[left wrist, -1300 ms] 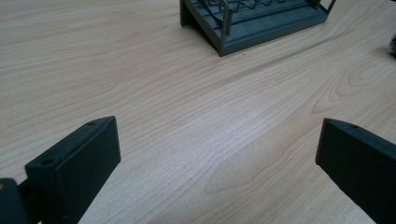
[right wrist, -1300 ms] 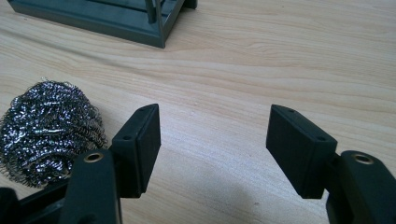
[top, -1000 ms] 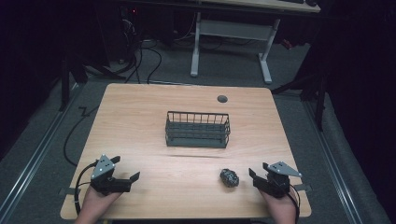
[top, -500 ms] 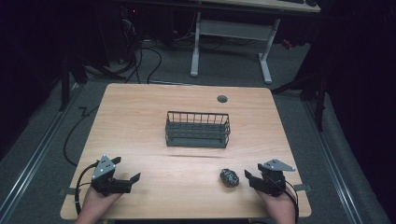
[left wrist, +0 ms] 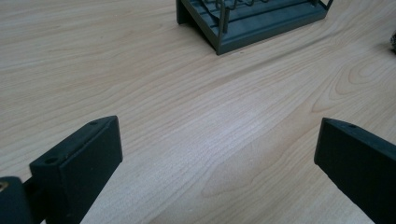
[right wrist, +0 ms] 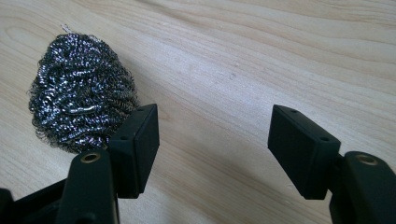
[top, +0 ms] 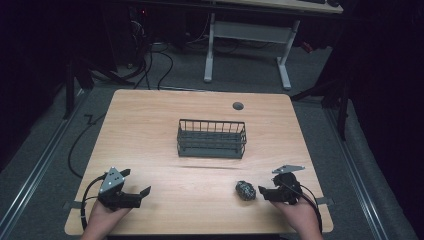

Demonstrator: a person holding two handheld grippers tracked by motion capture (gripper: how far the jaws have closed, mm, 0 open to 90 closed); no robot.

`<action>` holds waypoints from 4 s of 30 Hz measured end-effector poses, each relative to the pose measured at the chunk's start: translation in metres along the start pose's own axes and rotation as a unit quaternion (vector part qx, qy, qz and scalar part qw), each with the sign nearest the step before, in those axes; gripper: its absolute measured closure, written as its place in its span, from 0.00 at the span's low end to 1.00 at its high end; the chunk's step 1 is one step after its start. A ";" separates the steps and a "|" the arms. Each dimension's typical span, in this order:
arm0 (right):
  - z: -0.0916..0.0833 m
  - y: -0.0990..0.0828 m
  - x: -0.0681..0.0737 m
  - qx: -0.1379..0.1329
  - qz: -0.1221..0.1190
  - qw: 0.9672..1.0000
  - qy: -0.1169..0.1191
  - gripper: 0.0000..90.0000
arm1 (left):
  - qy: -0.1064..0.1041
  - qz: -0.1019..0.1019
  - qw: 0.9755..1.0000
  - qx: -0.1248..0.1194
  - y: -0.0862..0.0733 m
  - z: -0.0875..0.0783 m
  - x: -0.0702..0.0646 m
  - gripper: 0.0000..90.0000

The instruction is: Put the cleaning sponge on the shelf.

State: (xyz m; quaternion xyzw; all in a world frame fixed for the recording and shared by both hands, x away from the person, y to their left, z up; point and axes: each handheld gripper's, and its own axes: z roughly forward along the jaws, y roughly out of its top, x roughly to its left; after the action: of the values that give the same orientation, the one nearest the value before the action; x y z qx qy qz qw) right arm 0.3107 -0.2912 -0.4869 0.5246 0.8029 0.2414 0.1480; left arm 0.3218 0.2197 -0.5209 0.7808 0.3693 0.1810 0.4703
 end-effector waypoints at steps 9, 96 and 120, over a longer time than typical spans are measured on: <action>-0.003 0.006 -0.004 0.046 -0.007 0.999 -0.007 0.38 | -0.002 0.005 1.000 -0.003 0.002 0.000 -0.003 0.02; -0.015 0.103 0.053 0.201 -0.114 0.971 0.060 0.50 | -0.022 0.003 1.000 0.008 0.000 0.005 -0.003 0.00; -0.021 0.149 0.036 0.206 -0.094 0.972 0.066 0.50 | -0.022 0.005 1.000 0.007 0.001 0.004 -0.003 0.00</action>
State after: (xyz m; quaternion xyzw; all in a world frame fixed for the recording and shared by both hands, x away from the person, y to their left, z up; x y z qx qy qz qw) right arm 0.4008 -0.2133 -0.3882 0.4488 0.8891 0.0898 0.0058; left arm 0.3230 0.2149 -0.5224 0.7899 0.3561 0.1633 0.4718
